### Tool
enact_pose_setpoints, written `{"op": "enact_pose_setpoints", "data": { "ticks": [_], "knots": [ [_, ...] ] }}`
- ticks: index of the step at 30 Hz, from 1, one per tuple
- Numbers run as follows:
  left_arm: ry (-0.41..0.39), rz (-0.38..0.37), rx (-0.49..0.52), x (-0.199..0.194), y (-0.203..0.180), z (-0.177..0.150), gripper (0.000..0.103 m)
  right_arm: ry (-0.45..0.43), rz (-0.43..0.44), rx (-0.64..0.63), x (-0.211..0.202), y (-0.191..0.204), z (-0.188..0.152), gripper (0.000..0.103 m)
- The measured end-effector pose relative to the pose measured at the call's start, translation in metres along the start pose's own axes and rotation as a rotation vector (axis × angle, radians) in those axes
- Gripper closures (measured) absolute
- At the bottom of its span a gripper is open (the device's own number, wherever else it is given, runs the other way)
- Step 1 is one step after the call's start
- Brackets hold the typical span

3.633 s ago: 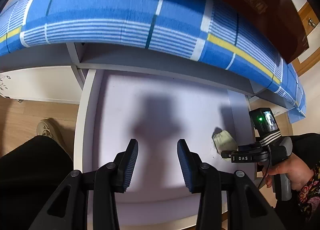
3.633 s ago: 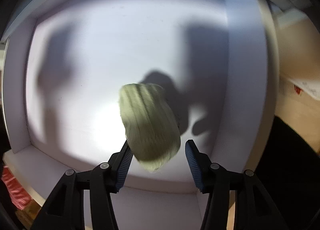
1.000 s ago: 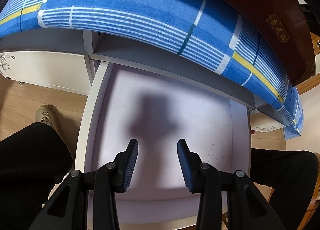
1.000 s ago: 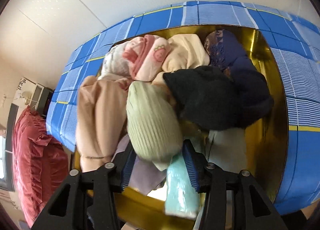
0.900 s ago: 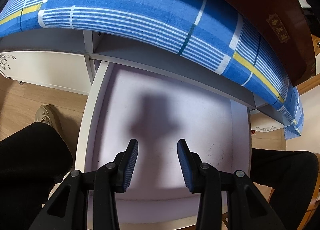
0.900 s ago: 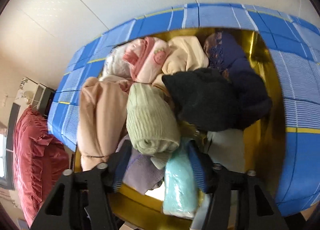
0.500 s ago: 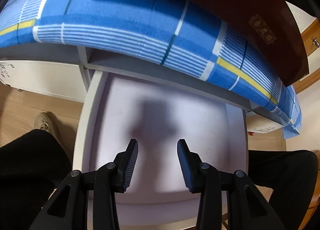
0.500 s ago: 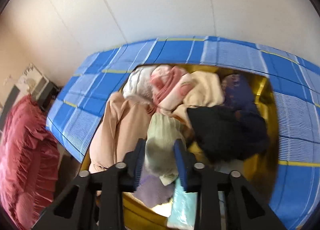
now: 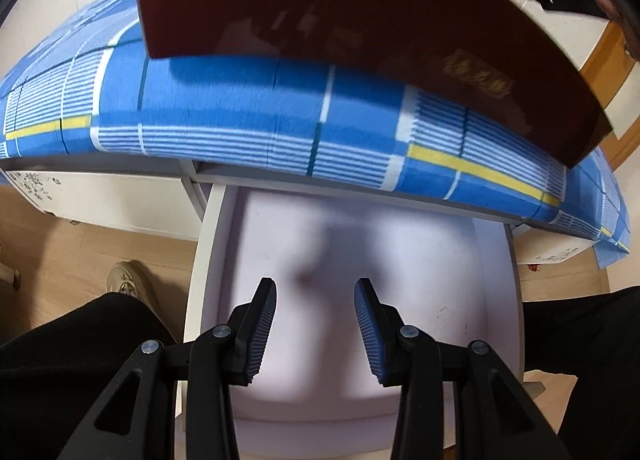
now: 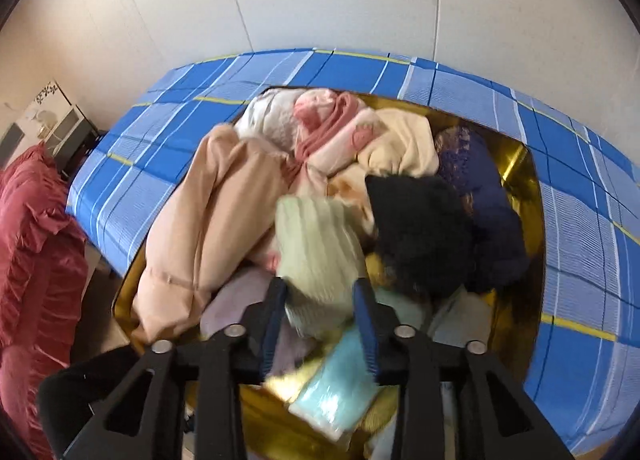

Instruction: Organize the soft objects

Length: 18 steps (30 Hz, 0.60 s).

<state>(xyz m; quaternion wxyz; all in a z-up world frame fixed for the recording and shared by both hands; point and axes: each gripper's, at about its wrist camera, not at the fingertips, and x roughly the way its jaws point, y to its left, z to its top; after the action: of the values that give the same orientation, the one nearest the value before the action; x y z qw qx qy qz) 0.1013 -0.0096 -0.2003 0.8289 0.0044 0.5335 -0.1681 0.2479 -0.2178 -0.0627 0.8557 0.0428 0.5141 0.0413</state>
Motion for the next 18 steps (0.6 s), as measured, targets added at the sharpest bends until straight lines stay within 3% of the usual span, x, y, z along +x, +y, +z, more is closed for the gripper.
{"op": "enact_pose_setpoints", "data": {
  "ticks": [5,18],
  "knots": [
    [-0.044,0.031,0.017,-0.014,0.002,-0.002,0.063,-0.059,0.022,0.029,-0.028,0.000,-0.028,0.048],
    [-0.081,0.143,0.015,-0.033,0.006,-0.007,0.063,-0.189,-0.095,-0.109,-0.097,0.019,-0.091,0.028]
  ]
}}
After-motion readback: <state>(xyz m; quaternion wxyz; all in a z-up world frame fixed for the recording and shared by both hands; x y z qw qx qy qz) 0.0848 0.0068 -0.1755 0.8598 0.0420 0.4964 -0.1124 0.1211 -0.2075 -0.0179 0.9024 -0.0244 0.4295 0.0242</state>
